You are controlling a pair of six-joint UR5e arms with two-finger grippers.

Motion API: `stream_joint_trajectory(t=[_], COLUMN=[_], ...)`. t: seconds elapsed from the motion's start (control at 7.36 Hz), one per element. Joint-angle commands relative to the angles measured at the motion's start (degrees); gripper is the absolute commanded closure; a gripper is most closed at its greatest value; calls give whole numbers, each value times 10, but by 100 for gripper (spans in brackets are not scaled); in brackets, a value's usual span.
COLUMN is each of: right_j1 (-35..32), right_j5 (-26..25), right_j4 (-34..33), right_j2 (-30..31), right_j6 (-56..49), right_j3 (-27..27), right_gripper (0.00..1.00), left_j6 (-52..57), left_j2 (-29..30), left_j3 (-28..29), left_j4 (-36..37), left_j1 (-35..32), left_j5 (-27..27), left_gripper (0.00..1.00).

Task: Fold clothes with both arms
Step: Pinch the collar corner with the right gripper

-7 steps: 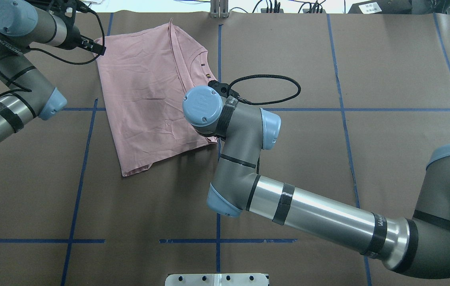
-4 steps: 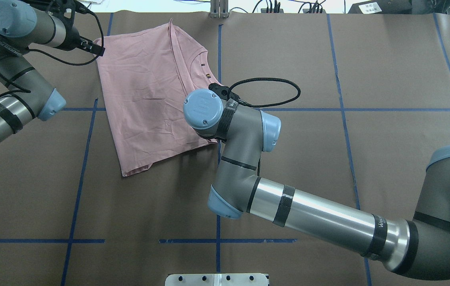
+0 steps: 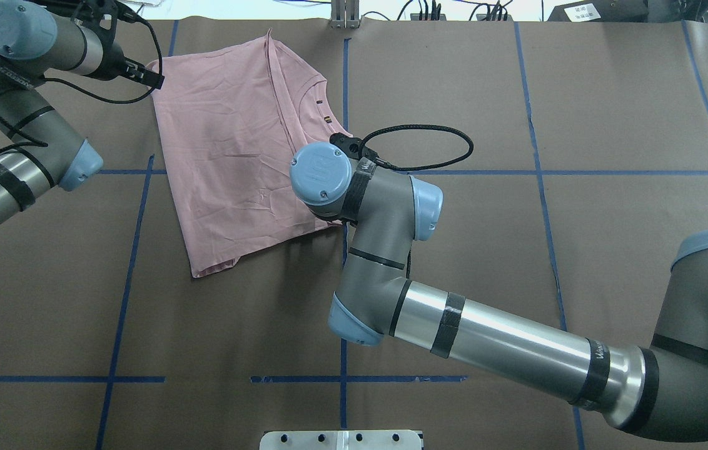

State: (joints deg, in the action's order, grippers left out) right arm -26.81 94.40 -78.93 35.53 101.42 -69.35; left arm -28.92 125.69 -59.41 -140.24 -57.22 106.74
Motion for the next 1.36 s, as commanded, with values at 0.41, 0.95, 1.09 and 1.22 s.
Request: stream_joint_trajectory(t=[0.41, 0.95, 1.09, 1.22], right_j1=[0, -3, -6, -6], right_j5=[-1, -10, -8, -7], right_j4=[-2, -2, -7, -31], right_j2=[-1, -5, 6, 41], right_j6=[4, -5, -7, -7], right_j3=[3, -6, -32, -87], right_gripper=[100, 100, 100, 100], left_j6=[0, 0, 0, 0], left_j2=[0, 0, 0, 0], left_j3=[0, 0, 0, 0], left_j4=[0, 0, 0, 0], left_j1=[0, 0, 0, 0], left_j5=[0, 0, 0, 0], left_gripper=[0, 0, 0, 0])
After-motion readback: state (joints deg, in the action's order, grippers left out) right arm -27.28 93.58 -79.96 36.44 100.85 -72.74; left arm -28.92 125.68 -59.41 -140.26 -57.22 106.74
